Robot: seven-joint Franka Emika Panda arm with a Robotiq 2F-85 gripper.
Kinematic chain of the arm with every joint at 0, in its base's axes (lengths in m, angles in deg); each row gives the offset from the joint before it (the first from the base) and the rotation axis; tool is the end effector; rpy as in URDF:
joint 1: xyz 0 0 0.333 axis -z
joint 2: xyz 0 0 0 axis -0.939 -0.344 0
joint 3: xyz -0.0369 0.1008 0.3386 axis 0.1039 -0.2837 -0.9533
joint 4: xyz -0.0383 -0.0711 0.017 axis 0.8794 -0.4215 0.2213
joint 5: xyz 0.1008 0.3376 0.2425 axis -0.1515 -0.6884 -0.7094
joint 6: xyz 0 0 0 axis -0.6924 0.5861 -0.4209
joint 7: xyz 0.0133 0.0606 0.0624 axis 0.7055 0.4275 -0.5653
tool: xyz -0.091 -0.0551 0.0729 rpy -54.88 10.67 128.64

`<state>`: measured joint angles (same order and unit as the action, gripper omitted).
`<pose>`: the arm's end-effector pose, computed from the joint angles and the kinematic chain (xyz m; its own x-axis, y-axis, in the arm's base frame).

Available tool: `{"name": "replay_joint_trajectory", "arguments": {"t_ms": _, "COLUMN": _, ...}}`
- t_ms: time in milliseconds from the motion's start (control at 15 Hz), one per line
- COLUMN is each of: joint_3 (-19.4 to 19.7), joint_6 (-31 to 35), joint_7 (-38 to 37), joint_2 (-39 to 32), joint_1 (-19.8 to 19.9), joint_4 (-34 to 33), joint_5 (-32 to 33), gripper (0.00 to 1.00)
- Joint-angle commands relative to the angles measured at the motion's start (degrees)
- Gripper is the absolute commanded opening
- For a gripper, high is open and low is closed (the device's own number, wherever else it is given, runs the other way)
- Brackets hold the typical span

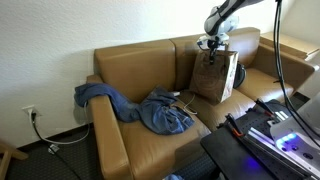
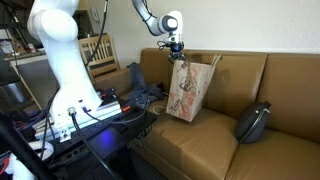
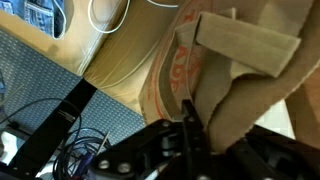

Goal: Put the towel into the brown paper bag and put it on top of the jeans on the couch

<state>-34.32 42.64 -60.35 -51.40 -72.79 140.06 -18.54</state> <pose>0.6433 -0.1086 0.1647 -0.7605 -0.6181 0.1990 -0.6244 0.7802 0.0372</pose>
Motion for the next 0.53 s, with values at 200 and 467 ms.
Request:
{"name": "replay_joint_trajectory", "arguments": {"t_ms": 200, "joint_3": -0.81, "joint_6": -4.7, "joint_7": 7.35, "joint_2": 18.08, "joint_1": -1.21, "joint_4": 6.1, "joint_5": 8.77, "gripper": 0.0}}
{"name": "replay_joint_trajectory", "arguments": {"t_ms": 467, "joint_3": -4.33, "joint_6": -11.18, "joint_7": 13.41, "joint_2": 25.32, "joint_1": -0.92, "joint_4": 3.98, "joint_5": 10.16, "gripper": 0.0}}
